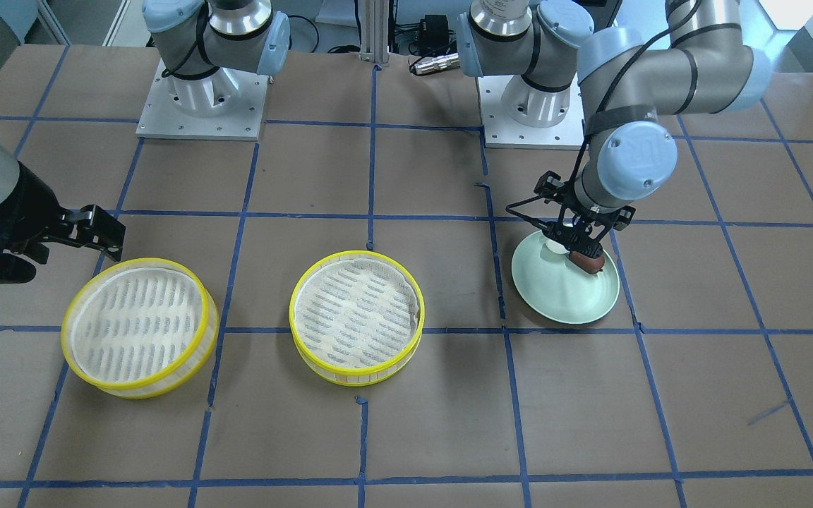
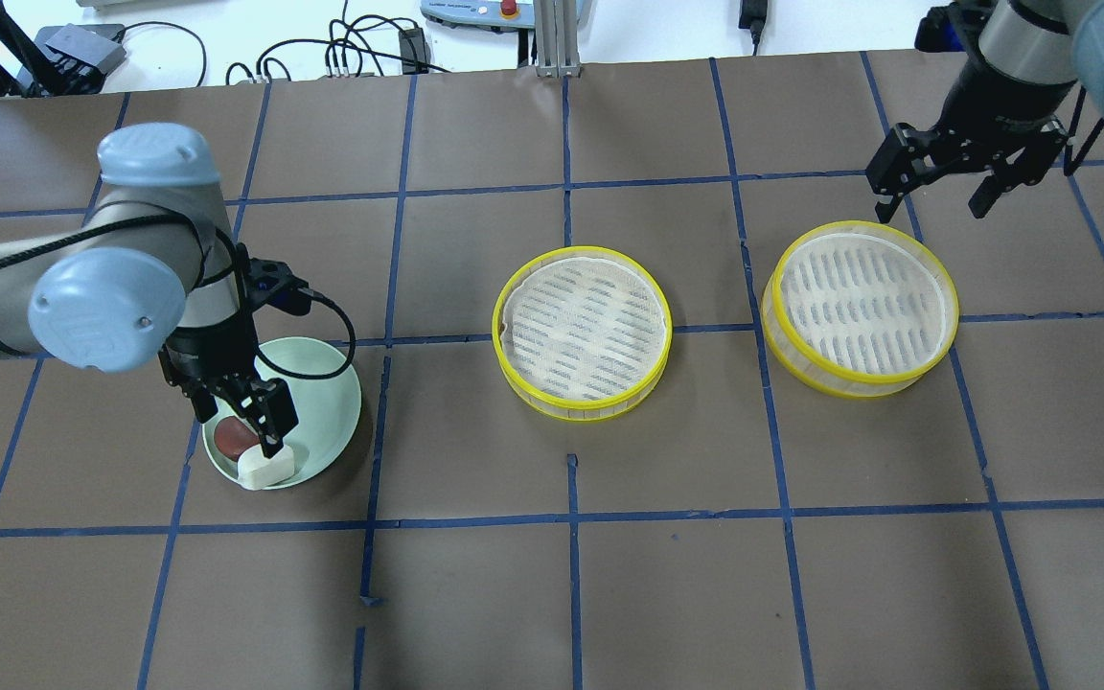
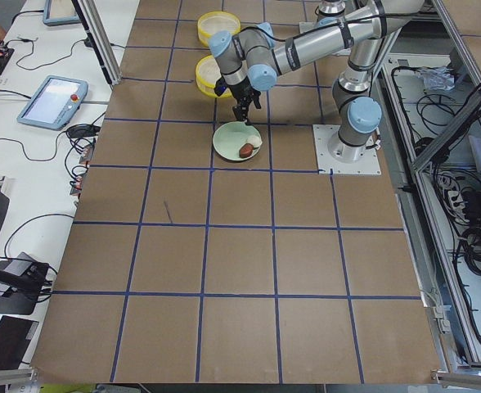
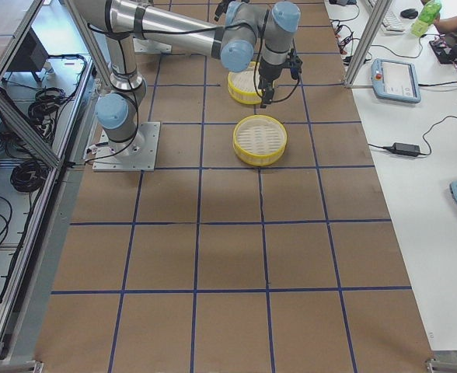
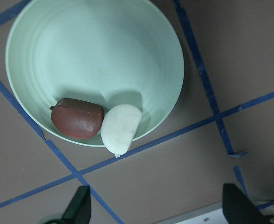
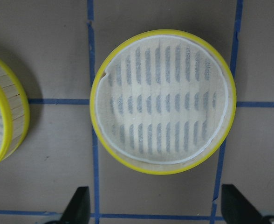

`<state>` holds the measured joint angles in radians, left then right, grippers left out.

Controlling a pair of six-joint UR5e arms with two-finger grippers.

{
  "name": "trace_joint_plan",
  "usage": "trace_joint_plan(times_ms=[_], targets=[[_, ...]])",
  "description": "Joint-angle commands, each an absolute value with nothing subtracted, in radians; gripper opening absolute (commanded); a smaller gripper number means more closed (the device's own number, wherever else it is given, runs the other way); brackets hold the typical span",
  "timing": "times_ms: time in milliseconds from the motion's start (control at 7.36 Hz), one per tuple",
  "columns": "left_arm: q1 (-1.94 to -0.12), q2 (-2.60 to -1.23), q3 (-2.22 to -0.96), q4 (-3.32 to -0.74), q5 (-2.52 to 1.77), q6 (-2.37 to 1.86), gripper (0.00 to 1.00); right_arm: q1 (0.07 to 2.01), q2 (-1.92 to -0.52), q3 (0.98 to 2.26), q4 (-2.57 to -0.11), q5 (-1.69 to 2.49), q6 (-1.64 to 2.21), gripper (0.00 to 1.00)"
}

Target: Stack buns with steamer

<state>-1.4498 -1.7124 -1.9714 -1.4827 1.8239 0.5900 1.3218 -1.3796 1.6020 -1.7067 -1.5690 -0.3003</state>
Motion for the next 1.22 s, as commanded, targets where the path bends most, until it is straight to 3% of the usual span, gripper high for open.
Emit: trace_joint_plan(times_ms=[0, 272, 543, 679, 815, 951, 1086], targets=[[-1.448, -1.798, -1.996, -1.457, 1.867, 0.621, 0.85, 1.244, -1.313, 1.707, -1.905, -1.571, -0.393, 1.00], [-1.447, -1.818, -1.997, -1.434, 1.850, 0.621, 0.80, 1.236, -1.272, 1.747, -1.997, -1.632, -0.396, 1.00], [-1.447, -1.839, -1.999, -1.430, 1.853, 0.623, 0.60, 1.232, -1.215, 1.764, -2.075, -1.643, -0.397, 0.97], [-1.447, -1.850, -1.999, -1.419, 1.862, 0.624, 0.35, 1.212, -1.203, 1.781, -2.089, -1.641, -0.396, 0.97], [-1.447, -1.850, -1.996, -1.416, 1.862, 0.624, 0.12, 1.210, -1.200, 1.798, -2.098, -1.647, -0.397, 0.89], [-1.447, -1.850, -1.991, -1.416, 1.859, 0.623, 0.00, 1.210, -1.181, 1.801, -2.147, -1.647, -0.396, 0.85], [-1.447, -1.842, -1.982, -1.411, 1.849, 0.618, 0.00, 1.210, -1.164, 1.801, -2.151, -1.647, -0.396, 0.73]])
